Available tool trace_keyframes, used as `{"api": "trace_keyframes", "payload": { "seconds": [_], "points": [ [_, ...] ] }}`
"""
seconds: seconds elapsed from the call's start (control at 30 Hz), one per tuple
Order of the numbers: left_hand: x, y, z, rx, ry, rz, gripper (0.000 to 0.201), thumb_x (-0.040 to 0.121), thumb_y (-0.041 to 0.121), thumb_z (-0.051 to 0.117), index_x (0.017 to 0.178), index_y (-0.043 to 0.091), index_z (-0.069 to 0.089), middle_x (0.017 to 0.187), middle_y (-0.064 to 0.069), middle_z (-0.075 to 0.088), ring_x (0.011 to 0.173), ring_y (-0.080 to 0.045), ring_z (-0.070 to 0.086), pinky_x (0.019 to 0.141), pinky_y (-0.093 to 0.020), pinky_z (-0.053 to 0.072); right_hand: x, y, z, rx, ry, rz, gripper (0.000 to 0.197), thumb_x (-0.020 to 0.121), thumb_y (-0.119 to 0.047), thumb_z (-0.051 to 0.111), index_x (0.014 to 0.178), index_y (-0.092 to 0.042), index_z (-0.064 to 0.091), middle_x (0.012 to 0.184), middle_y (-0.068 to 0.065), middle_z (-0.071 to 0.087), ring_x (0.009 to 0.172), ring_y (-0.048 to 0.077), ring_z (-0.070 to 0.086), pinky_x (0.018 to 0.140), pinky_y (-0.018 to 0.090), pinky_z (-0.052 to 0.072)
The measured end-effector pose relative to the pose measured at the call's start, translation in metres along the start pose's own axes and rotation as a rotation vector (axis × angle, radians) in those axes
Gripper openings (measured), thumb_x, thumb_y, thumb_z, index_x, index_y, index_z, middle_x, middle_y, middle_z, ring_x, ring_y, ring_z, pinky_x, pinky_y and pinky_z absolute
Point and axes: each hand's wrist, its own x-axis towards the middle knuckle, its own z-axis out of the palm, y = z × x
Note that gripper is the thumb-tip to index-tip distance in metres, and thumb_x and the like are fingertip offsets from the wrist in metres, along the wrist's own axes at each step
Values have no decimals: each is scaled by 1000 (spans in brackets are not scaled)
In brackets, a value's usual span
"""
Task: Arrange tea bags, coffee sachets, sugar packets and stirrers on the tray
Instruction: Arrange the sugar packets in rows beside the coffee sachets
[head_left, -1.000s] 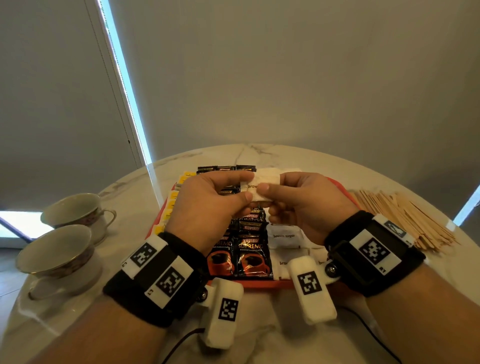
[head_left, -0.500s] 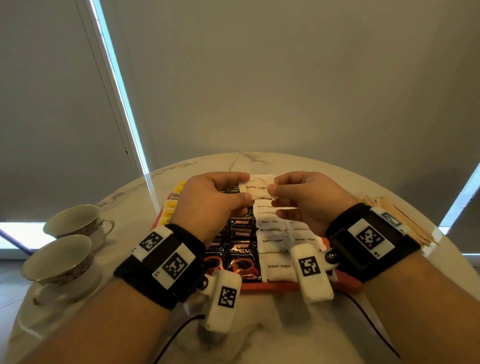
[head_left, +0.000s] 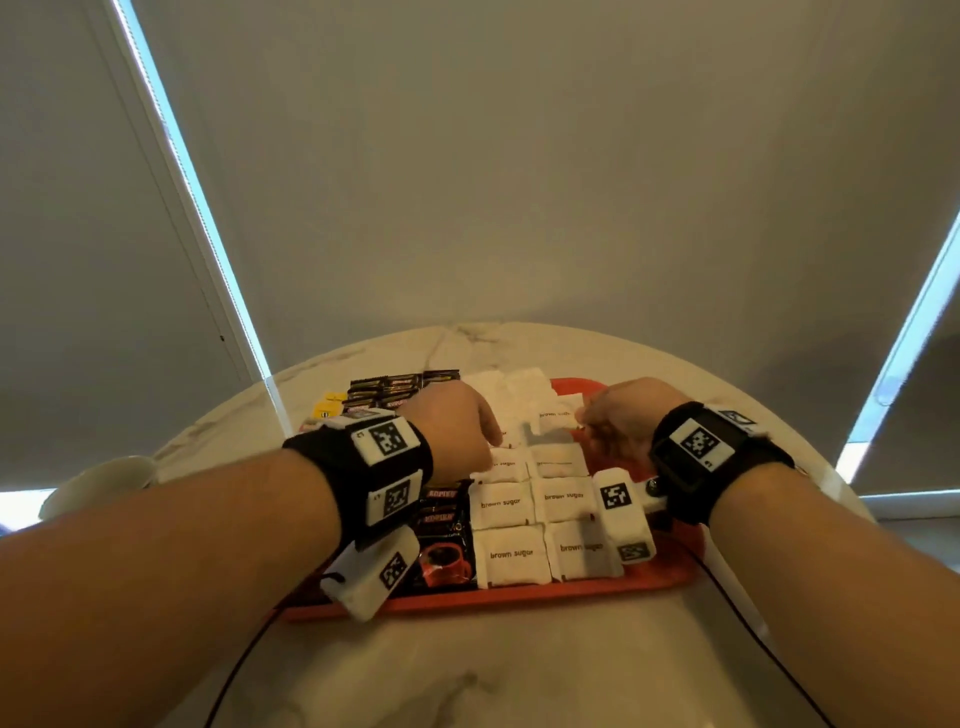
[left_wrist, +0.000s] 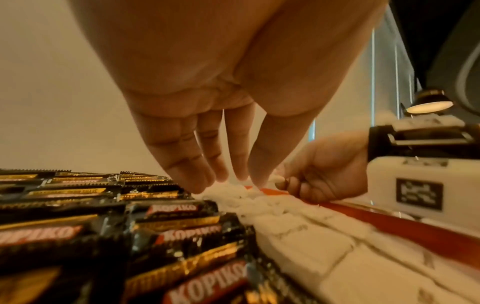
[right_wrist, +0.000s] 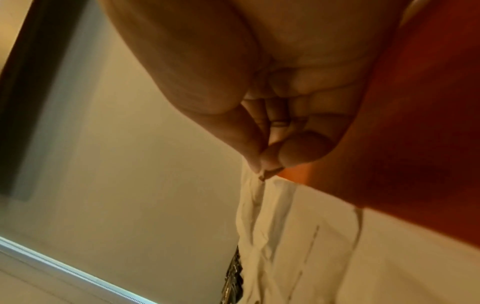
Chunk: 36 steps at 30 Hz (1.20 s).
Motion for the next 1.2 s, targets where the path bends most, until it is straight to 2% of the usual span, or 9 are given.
{"api": "trace_keyframes", "payload": {
  "seconds": [0.13, 0.47, 0.57, 0.63, 0.7, 0.83, 0.93, 1.03, 1.2],
  "points": [
    [3, 6, 6, 124, -29, 3, 28, 95, 20, 70, 121, 29, 75, 129, 8, 67, 103, -7, 56, 82, -22, 45, 6, -3, 4, -52, -28, 9, 13, 86, -5, 75, 96, 3, 74, 80, 15, 70, 72, 26, 61, 77, 38, 55],
    [12, 11, 14, 104, -107, -20, 34, 99, 18, 59, 131, 23, 72, 138, 2, 64, 122, -18, 61, 91, -27, 52, 16, 0, 10, -188, -19, 29, 12, 83, -9, 79, 90, 1, 75, 77, 11, 70, 73, 23, 62, 83, 39, 58],
    [14, 8, 15, 66, -103, -13, 37, 97, 16, 59, 130, 25, 72, 138, 4, 64, 123, -16, 60, 89, -25, 49, 18, 4, 8, -47, 18, 20, 14, 91, -13, 70, 96, 0, 71, 85, 11, 70, 79, 25, 66, 79, 36, 57],
    [16, 5, 16, 45, -106, -14, 38, 95, 16, 60, 130, 26, 72, 139, 6, 63, 124, -16, 59, 89, -24, 48, 18, 8, 8, 101, 39, -13, 21, 95, -15, 65, 110, 0, 68, 98, 11, 70, 91, 25, 69, 91, 41, 59],
    [17, 4, 18, 31, -113, -17, 39, 95, 18, 62, 132, 27, 71, 139, 7, 61, 124, -16, 58, 87, -25, 46, 14, 12, 10, 188, 53, -45, 25, 96, -22, 65, 115, -6, 65, 111, 10, 70, 102, 25, 67, 99, 47, 55],
    [20, 2, 21, 15, -119, -14, 42, 92, 22, 66, 134, 29, 69, 139, 9, 60, 123, -15, 58, 85, -24, 44, 8, 16, 22, 262, -48, -118, 38, 94, -38, 64, 123, -14, 68, 134, 23, 63, 125, 46, 58, 109, 59, 45],
    [20, 4, 21, 22, -119, -1, 45, 92, 25, 68, 136, 28, 68, 140, 7, 61, 123, -15, 59, 85, -24, 45, 8, 15, 26, 186, -66, -84, 58, 70, -74, 59, 103, -27, 70, 131, 7, 66, 123, 33, 59, 110, 57, 41],
    [18, 4, 21, 32, -114, 9, 46, 93, 27, 68, 139, 27, 65, 140, 6, 62, 125, -15, 58, 88, -24, 44, 4, 9, 25, 220, -85, -59, 59, 68, -81, 56, 99, -31, 65, 139, 3, 61, 128, 30, 54, 113, 55, 37],
    [15, 1, 19, 22, -98, 5, 49, 93, 30, 70, 141, 25, 63, 141, 5, 62, 127, -15, 58, 95, -26, 46, 8, -6, 18, 374, -78, -56, 67, 94, -66, 52, 138, -17, 54, 156, 11, 42, 145, 33, 37, 119, 50, 31]
  ]
}}
